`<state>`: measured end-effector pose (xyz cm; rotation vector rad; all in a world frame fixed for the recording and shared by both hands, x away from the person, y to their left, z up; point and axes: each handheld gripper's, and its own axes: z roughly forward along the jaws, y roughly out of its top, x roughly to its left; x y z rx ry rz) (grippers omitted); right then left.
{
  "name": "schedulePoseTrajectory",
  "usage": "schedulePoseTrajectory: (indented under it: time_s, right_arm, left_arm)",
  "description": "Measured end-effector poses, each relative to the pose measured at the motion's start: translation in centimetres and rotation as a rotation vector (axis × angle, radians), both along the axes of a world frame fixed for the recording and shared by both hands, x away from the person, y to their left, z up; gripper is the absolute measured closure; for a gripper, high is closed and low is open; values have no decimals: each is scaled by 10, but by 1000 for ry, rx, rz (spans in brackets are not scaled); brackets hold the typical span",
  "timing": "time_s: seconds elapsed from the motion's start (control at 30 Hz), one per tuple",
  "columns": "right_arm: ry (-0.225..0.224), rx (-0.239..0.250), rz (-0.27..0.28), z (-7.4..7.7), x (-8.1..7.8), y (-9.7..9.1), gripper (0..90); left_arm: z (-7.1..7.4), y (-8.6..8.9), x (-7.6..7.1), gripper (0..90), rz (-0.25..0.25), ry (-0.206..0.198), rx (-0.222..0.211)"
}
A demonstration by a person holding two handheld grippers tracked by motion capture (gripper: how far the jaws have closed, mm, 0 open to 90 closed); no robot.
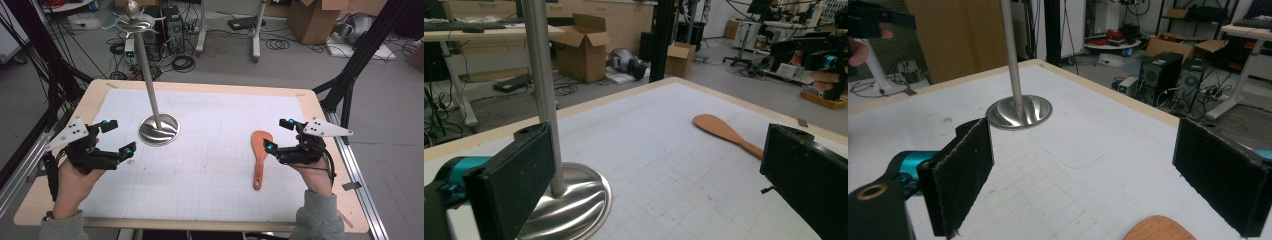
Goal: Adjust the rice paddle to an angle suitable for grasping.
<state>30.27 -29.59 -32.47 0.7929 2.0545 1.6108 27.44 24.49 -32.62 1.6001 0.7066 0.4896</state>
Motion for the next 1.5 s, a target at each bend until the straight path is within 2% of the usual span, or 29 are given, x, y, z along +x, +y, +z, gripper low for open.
schedulePoseTrajectory:
  time_s: [0.37, 0.5, 0.63, 0.7, 0.73, 0.77, 0.8, 0.83, 0.9, 0.97, 1.0, 1.03, 1.1, 1.2, 1.23, 1.27, 1.3, 1.33, 1.37, 1.4, 1.5]
  right_arm:
    - [19, -2, -9, -4, 4, -1, 81]
    - [13, -14, -32, -4, 3, 0, 136]
    - [16, -7, -23, -4, 2, 0, 160]
    - [23, -6, -13, -5, 2, 1, 196]
    - [31, -15, -10, -7, 2, 2, 249]
    - [31, -15, -10, -7, 2, 2, 249]
    - [37, -29, 0, -8, 2, 4, 310]
    - [37, -29, 0, -8, 2, 4, 310]
    - [31, -45, 9, -10, 1, 6, 392]
    - [24, -50, 11, -10, 1, 6, 415]
    - [24, -55, 9, -11, 0, 7, 482]
    - [24, -55, 9, -11, 0, 7, 482]
    - [26, -64, 3, -13, 0, 6, 558]
    - [29, -105, -4, -14, -1, 8, 631]
    - [29, -105, -4, -14, -1, 8, 631]
    - [22, -132, -10, -16, -1, 9, 686]
    - [22, -132, -10, -16, -1, 9, 686]
    - [21, -142, -6, -19, 0, 9, 748]
    - [21, -142, -6, -19, 0, 9, 748]
    - [30, -142, -10, -22, 2, 8, 803]
    - [46, -143, -9, -26, 4, 6, 840]
  left_arm:
    - [-3, -2, 2, 19, 2, 13, 11]
    - [-4, -2, 2, 19, 8, 15, 11]
    - [-4, -2, 2, 19, 8, 14, 14]
    - [-5, -3, 2, 19, 8, 15, 15]
    - [-5, -3, 3, 19, 7, 17, 19]
    - [-5, -3, 3, 19, 7, 17, 19]
    - [-5, -3, 3, 19, 7, 18, 20]
    - [-5, -3, 3, 19, 7, 18, 20]
    - [-6, -3, 3, 19, 6, 20, 22]
    - [-6, -4, 4, 19, 4, 22, 24]
    - [-7, -5, 4, 19, 3, 25, 26]
    - [-7, -5, 4, 19, 3, 25, 26]
    - [-7, -5, 4, 19, 4, 27, 25]
    - [-8, -5, 4, 19, 3, 28, 28]
    - [-8, -5, 4, 19, 3, 28, 28]
    - [-8, -5, 5, 19, 4, 32, 28]
    - [-8, -5, 5, 19, 4, 32, 28]
    - [-9, -5, 5, 19, 4, 33, 30]
    - [-9, -5, 5, 19, 4, 33, 30]
    - [-9, -5, 5, 19, 5, 34, 29]
    - [-9, -5, 5, 19, 5, 34, 29]
